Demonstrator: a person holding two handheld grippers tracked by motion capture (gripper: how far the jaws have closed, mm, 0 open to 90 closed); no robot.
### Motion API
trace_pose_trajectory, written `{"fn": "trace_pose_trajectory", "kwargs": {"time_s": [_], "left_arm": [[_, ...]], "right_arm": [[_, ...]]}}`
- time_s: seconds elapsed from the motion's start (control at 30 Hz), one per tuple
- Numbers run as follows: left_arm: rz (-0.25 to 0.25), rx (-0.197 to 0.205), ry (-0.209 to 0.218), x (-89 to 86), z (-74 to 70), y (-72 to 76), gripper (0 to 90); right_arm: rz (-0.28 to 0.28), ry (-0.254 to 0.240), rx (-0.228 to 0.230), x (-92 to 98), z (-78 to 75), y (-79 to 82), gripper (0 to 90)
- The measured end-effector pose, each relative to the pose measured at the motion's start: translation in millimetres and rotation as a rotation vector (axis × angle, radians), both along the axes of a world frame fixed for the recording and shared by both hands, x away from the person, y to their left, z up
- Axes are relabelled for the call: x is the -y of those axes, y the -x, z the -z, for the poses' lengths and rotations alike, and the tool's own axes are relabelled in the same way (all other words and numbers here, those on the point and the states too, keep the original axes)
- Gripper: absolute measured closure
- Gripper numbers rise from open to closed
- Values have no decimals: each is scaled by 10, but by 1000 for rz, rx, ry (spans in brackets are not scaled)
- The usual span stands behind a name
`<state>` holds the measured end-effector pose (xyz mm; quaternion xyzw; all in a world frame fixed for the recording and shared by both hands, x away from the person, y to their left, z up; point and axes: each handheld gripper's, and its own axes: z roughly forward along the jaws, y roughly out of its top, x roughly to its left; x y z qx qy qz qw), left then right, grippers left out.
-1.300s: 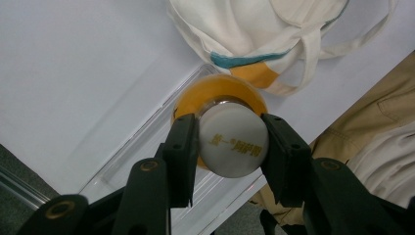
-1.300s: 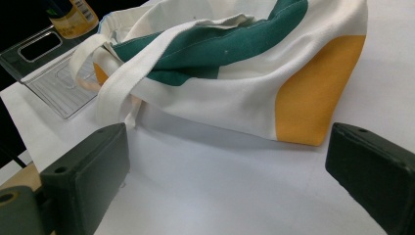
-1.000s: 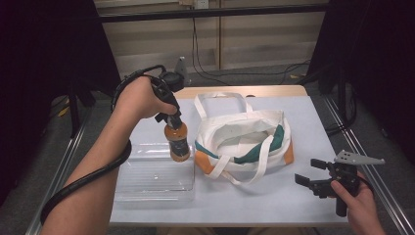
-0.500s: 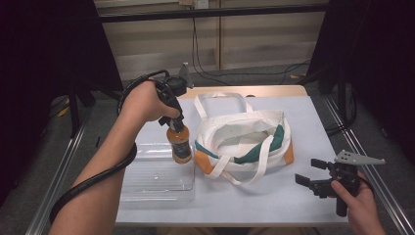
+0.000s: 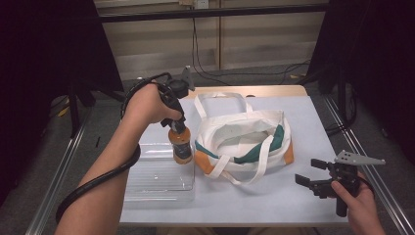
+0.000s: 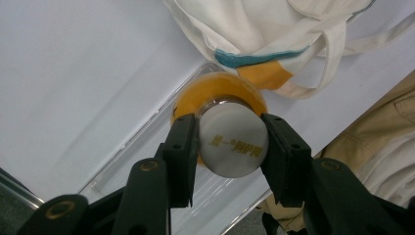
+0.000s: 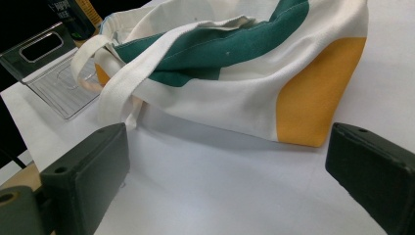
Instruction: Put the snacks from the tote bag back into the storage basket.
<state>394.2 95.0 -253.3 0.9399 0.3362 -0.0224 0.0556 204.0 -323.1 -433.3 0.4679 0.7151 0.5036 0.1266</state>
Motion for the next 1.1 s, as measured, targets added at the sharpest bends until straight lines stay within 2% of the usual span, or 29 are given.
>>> {"fn": "trace_pose_trajectory", "kwargs": {"time_s": [0.17, 0.37, 0.6, 0.83, 1.03, 1.1], "left_arm": [[10, -1, 2, 22, 35, 0, 594], [47, 1, 0, 27, 86, -16, 593], [54, -2, 3, 12, 119, -24, 593], [103, -1, -3, -6, 191, -31, 593], [107, -6, 5, -33, 246, -34, 593], [115, -2, -4, -45, 263, -43, 593]], "right_arm": [[-1, -2, 0, 0, -1, 1, 25], [-2, 0, -2, -4, -1, 2, 25], [1, -2, -3, -3, 2, 2, 25], [-3, 0, -1, -15, 3, 1, 25], [-4, 2, -4, -18, 7, -1, 25], [-4, 2, -5, -20, 8, -3, 25]]}}
